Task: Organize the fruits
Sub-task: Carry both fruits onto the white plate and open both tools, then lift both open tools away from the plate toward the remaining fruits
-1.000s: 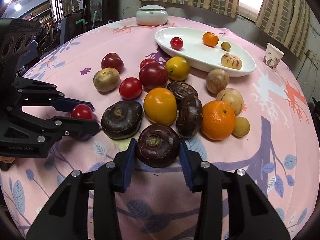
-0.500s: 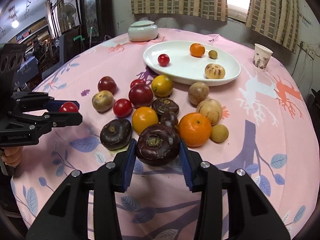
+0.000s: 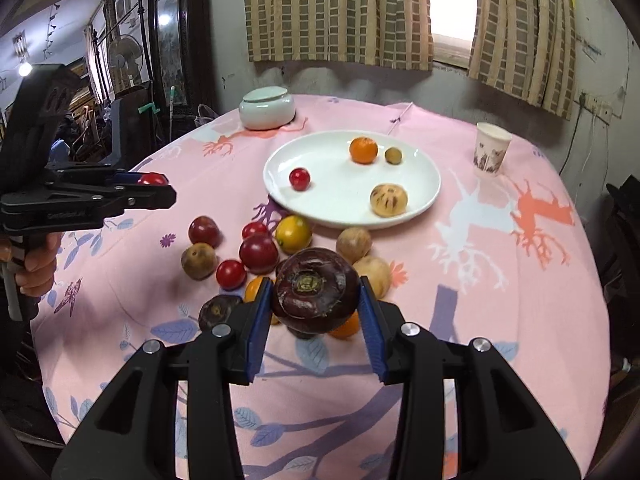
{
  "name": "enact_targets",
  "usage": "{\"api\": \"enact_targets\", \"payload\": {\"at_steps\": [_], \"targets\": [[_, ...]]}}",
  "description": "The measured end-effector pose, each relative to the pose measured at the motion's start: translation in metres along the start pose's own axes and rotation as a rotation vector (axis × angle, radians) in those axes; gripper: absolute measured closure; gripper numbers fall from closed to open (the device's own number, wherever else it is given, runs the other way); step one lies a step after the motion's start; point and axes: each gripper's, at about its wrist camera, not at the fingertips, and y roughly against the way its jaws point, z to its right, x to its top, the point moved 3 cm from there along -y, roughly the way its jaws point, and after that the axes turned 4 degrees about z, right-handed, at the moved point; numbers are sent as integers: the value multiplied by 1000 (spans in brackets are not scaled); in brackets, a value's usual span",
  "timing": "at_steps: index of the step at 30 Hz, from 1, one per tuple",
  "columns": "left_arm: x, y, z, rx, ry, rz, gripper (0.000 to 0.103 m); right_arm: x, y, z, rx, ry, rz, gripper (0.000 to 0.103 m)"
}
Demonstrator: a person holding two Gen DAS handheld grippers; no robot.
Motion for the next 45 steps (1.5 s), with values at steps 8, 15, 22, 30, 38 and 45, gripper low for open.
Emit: {"api": "enact_targets", "payload": {"at_steps": [8,15,22,30,38,45], "targets": [[42,-32,3,-17,-20,17,71,35,-36,16,9,-18,-8,61],[62,-87,8,-42,-6,-28,71,49,-84,24,7,-33,-43,61],[63,-141,7,-45,29,-98,70,50,-128,36,36,-76,-106,61],[59,-176,2,-9,41,-156,70,44,-154,41,45,-117,-161,61],[53,-183,-10,-1,101,-195,55,42,-157,43,40,-136,-172,58],[51,-144,-11,-18,95,-135,41,35,-123,45,45,-168,-139,52]]}}
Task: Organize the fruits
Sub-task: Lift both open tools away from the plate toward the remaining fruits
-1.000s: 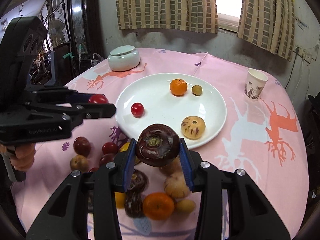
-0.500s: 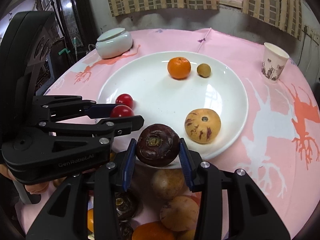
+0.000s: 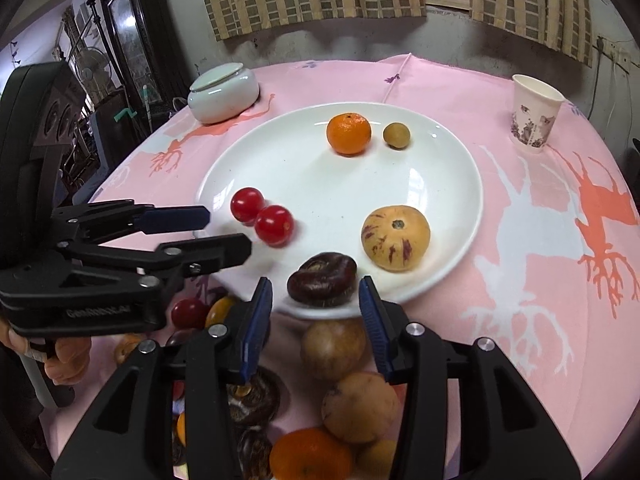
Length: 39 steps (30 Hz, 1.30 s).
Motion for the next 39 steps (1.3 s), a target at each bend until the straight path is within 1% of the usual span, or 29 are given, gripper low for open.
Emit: {"api": "enact_targets", "payload": {"at_steps": [4,7,9,10,11,14,16,19,25,29,32,36,39], "targets": [[-8,21,1,1,-15,17,38,-7,26,-2,-13,1,39,49],[-15,32,0,-9,-8,18,37,-15,43,-4,-24,-7,61,44],[-22,41,-2,-8,3,21,34,-20,53,-4,-18,-18,73,38],[-26,46,-3,-5,5,24,30,-23,59,-4,-18,-26,78,37],[-30,52,-4,1,4,33,28,-27,64,-4,-18,-36,83,36],[-45,69,-6,20,-14,61,25,-40,74,-5,9,-60,91,35],[-57,80,-8,25,-24,78,22,-50,76,-7,16,-70,80,35],[-74,88,-8,18,-35,68,21,-63,76,-12,45,-78,71,35],[-101,87,-8,13,-41,26,20,-78,77,-19,65,-61,77,35],[-115,78,-11,24,-35,4,19,-81,80,-15,100,-72,96,35],[-121,69,-17,31,-40,5,19,-81,83,-13,119,-67,122,35],[-128,53,-27,23,-17,-33,19,-81,83,-10,123,-75,122,35],[-130,49,-27,41,-35,-17,19,-82,81,-12,126,-67,113,35]]}}
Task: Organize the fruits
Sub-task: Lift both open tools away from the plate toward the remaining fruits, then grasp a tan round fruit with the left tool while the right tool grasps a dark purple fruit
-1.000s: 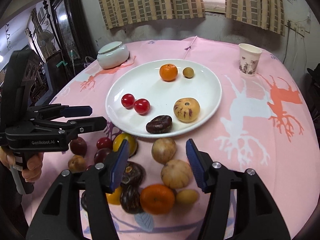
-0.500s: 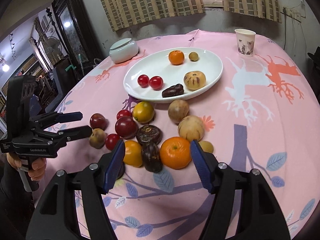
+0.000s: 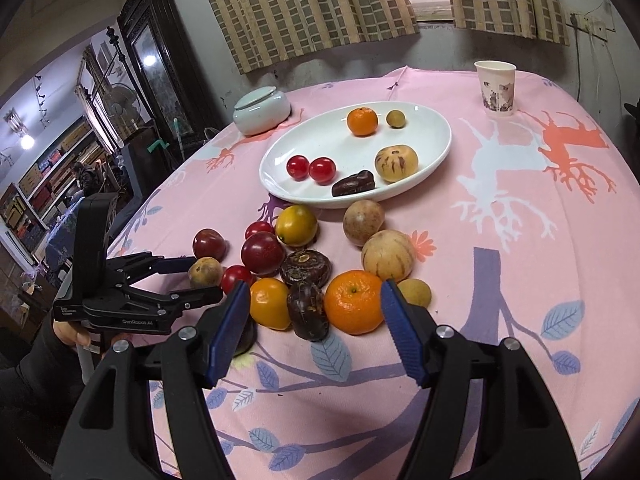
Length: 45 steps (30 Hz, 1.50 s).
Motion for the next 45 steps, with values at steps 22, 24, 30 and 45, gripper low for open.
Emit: {"api": "enact_targets", "payload": {"at_steps": [22,24,30,45], "targets": [[-3,3,9,-81,-23,35,64,-31,-26,-32,-84,231,-146,35],[-3,3,8,-85,-22,35,64,-33,-29,-32,-78,231,-161,35],[-4,3,11,-73,-43,36,64,-41,-28,-64,95,263,-179,35],[-5,3,11,-80,-57,46,63,-51,-79,-95,-84,339,-193,51]]}}
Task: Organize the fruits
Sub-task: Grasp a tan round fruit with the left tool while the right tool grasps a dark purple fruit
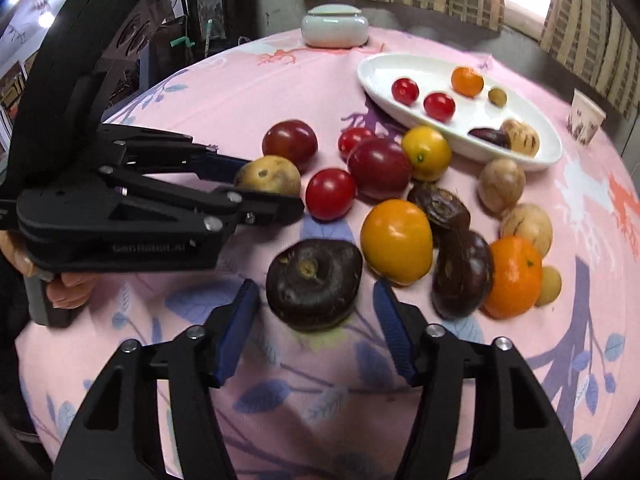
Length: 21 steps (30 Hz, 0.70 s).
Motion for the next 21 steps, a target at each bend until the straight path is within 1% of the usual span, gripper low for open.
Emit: {"api": "enact_targets", "payload": {"at_steps": [1,2,4,6,11,18,21], "targets": [[0,0,1,2,-9,5,63,1,0,1,3,-7,3,57],[0,-1,1,2,-12,6,63,1,-1,2,4,-18,7,57],[0,0,0,-4,-2,4,63,0,1,2,-1,-20,31,57],[0,0,-1,-7,3,4,64,-3,6,2,17,-13,30,57],[0,2,3,11,-18,4,64,-9,31,14,-3,-54,67,57],[1,8,5,-35,13,-1,64,-19,56,34,-19,-122,106,57],[4,17,9,-22,5,18,64,-24,68,40,-28,-139,128,57]]}}
